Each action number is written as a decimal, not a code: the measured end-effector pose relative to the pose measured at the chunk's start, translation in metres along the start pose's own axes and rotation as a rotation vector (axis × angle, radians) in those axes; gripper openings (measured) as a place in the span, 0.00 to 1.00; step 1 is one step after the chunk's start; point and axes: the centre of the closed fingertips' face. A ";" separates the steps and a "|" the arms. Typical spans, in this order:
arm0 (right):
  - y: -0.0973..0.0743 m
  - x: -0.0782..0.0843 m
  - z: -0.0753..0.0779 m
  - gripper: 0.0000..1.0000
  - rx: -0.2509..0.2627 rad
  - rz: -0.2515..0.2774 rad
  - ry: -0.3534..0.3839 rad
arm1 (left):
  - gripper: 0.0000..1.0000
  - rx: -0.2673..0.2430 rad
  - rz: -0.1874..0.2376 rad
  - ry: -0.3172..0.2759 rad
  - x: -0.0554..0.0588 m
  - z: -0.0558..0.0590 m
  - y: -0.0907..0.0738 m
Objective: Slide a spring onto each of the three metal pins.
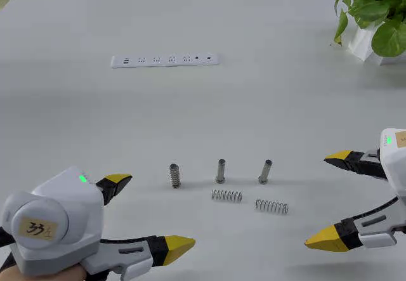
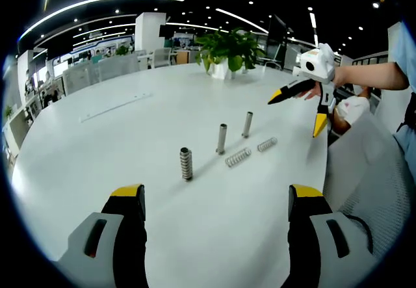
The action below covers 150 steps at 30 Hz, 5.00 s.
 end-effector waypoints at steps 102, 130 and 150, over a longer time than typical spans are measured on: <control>-0.047 0.051 -0.011 0.98 0.125 -0.013 0.131 | 0.10 0.278 -0.183 0.229 0.032 0.045 0.095; -0.043 0.050 -0.016 0.97 0.117 -0.012 0.137 | 0.07 0.241 -0.151 0.213 0.027 0.041 0.099; -0.033 -0.004 -0.019 0.95 0.065 0.109 0.127 | 0.07 0.311 -0.051 0.164 -0.003 0.068 0.070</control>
Point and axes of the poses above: the centre of the closed fingertips' face, and the gripper's own axes: y roughly forward along the fingers, z roughly to its right, x roughly out of its underside, and after that the axes turned 11 degrees about z, right-handed
